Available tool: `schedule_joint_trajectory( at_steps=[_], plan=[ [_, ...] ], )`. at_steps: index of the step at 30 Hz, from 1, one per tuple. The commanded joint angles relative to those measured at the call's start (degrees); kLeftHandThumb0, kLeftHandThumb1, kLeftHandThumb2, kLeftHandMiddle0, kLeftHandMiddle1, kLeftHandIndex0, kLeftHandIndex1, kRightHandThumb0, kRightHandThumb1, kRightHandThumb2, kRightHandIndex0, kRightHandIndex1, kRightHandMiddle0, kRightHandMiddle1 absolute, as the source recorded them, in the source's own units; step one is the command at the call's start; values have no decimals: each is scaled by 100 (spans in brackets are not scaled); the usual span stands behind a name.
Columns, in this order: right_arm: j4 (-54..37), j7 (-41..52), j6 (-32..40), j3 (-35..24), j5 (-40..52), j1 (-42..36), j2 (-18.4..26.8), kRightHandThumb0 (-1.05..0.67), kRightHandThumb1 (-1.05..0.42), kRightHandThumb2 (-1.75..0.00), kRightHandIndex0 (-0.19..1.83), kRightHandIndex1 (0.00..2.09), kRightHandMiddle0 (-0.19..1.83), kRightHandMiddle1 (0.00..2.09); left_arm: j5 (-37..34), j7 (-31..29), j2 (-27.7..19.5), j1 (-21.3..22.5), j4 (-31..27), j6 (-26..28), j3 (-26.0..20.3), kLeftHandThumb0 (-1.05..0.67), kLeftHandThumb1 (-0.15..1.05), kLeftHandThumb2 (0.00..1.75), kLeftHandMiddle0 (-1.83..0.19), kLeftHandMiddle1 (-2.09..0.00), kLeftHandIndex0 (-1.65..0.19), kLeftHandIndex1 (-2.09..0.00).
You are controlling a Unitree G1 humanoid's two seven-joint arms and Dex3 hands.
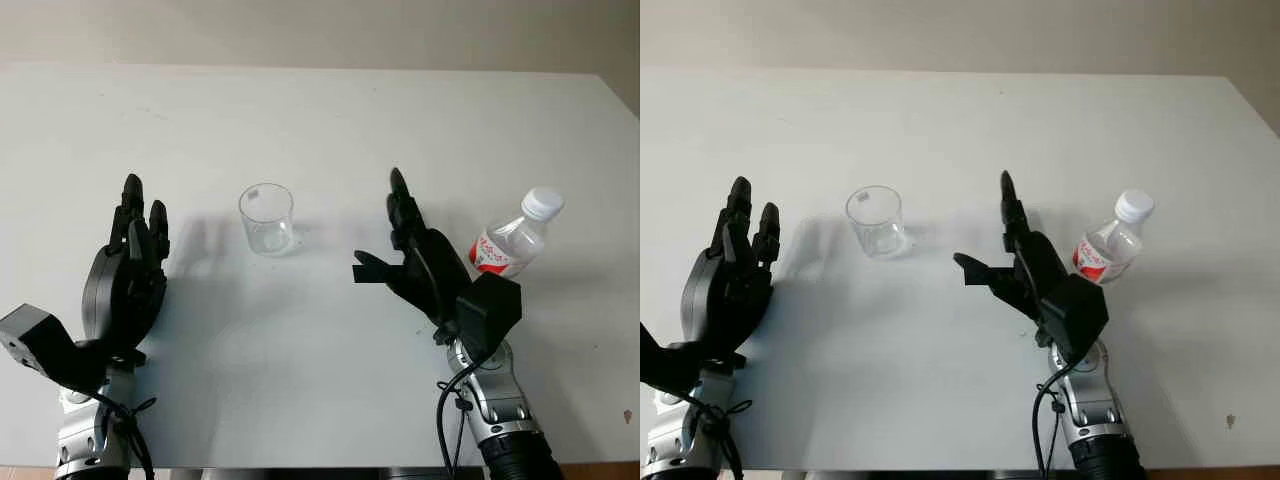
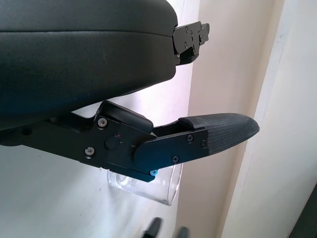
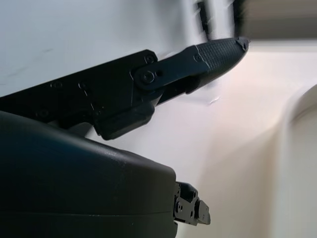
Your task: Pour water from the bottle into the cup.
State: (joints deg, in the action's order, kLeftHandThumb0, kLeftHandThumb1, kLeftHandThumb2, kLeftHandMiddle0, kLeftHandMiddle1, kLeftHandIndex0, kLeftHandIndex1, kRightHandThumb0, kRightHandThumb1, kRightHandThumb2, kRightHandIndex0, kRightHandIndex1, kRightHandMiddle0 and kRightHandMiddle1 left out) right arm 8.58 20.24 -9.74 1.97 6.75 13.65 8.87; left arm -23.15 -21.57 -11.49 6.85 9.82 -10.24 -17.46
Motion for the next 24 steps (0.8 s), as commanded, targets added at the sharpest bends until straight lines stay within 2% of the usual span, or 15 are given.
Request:
schedule_joint_trajectory(
  at_steps=[1, 6, 13, 16, 19, 21, 24],
  plan=[
    [-508, 297, 336, -63, 351, 120, 156, -96, -99, -4, -19, 0, -19, 0, 6, -28, 35, -29, 111, -30, 4, -78, 105, 63, 19, 0, 19, 0],
    [-1636, 961, 1208, -304, 1158, 391, 666, -99, -98, -5, -19, 0, -19, 0, 26, -19, 65, -19, 143, -71, 27, -79, 105, 64, 19, 0, 19, 0],
    [-2656, 1166, 2207, -743, 2074, 668, 1130, -99, -91, -3, -19, 0, -19, 0, 31, -60, 83, -8, 222, -129, 82, -79, 105, 65, 19, 0, 19, 0],
    [-2894, 1272, 2220, -947, 2306, 641, 1247, -96, -89, -4, -19, 0, -19, 0, 38, -67, 99, 16, 300, -169, 84, -80, 105, 64, 19, 0, 19, 0],
    [-2865, 1528, 2032, -1168, 2740, 675, 1165, -96, -93, -6, -19, 0, -19, 0, 29, -77, 101, 41, 349, -177, 82, -80, 105, 64, 19, 0, 19, 0],
    [-2822, 1778, 2096, -1431, 3477, 769, 1094, -94, -95, -7, -19, 0, -19, 0, 41, -70, 99, 71, 394, -180, 85, -80, 105, 64, 19, 0, 19, 0],
    [-2947, 1680, 2199, -1770, 4266, 834, 1041, -91, -98, -7, -19, 0, -19, 0, 69, -63, 99, 99, 438, -190, 101, -79, 105, 65, 19, 0, 19, 0]
  ],
)
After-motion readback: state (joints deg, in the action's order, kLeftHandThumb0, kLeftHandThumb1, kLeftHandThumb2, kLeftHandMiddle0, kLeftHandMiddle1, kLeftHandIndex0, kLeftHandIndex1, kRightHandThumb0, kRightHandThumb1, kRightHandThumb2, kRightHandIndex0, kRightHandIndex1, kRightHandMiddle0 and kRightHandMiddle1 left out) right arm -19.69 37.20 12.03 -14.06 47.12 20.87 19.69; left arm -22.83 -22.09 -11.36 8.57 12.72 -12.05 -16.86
